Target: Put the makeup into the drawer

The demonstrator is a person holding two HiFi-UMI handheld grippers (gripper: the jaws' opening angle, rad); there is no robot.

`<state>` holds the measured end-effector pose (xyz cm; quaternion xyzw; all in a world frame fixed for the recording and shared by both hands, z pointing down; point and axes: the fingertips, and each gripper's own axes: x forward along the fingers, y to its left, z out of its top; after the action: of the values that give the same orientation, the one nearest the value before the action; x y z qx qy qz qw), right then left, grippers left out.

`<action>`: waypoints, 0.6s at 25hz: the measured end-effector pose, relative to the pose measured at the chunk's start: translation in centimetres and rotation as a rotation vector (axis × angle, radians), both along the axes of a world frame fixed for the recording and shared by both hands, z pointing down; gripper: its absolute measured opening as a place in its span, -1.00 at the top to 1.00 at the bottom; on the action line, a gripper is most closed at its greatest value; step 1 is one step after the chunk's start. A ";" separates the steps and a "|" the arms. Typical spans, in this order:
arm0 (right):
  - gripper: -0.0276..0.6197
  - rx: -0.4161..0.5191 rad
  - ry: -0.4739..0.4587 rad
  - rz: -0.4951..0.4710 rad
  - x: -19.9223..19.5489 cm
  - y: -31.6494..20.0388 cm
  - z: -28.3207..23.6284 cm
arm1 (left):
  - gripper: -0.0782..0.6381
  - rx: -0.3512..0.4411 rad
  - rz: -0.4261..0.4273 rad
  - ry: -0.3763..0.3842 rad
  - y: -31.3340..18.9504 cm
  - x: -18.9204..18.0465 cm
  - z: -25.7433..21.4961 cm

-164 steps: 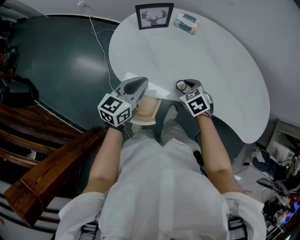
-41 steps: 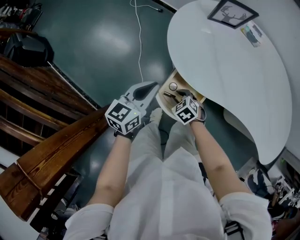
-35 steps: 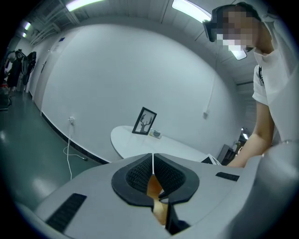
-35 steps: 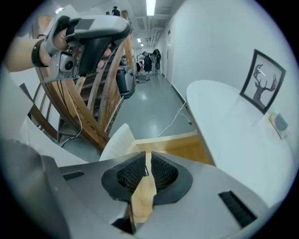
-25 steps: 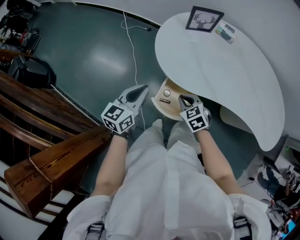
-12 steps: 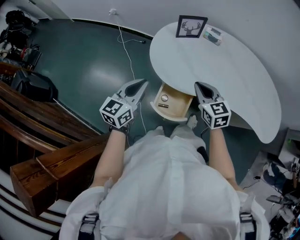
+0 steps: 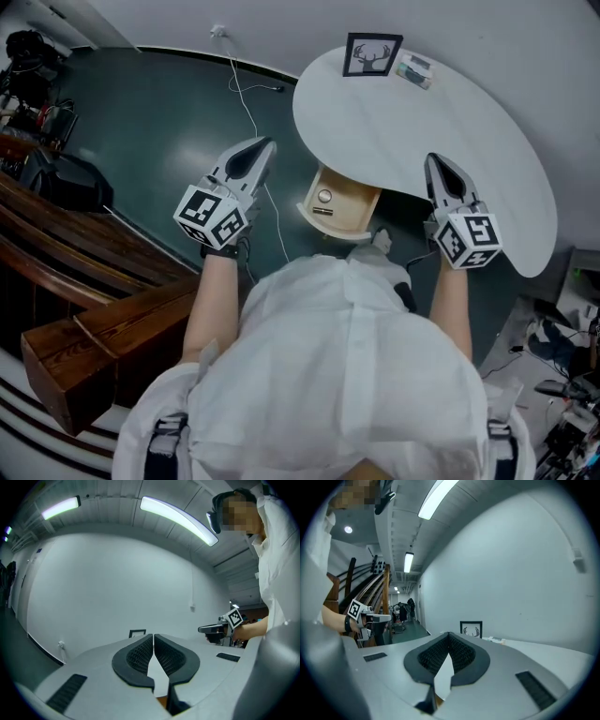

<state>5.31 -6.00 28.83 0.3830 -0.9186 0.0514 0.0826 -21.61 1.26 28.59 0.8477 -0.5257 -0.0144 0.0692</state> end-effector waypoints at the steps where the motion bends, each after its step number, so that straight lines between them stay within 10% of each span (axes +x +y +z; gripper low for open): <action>1: 0.89 0.005 -0.018 0.011 0.4 0.0 -0.6 | 0.72 0.011 -0.007 0.002 0.1 -0.3 -0.5; 15: 0.89 0.132 -0.070 0.048 3.0 1.1 -5.1 | 0.72 0.092 -0.058 0.016 1.5 -1.4 -4.3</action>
<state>8.32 -4.92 23.70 0.4072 -0.9130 0.0062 0.0236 -22.97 2.73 24.33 0.8342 -0.5484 -0.0472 0.0337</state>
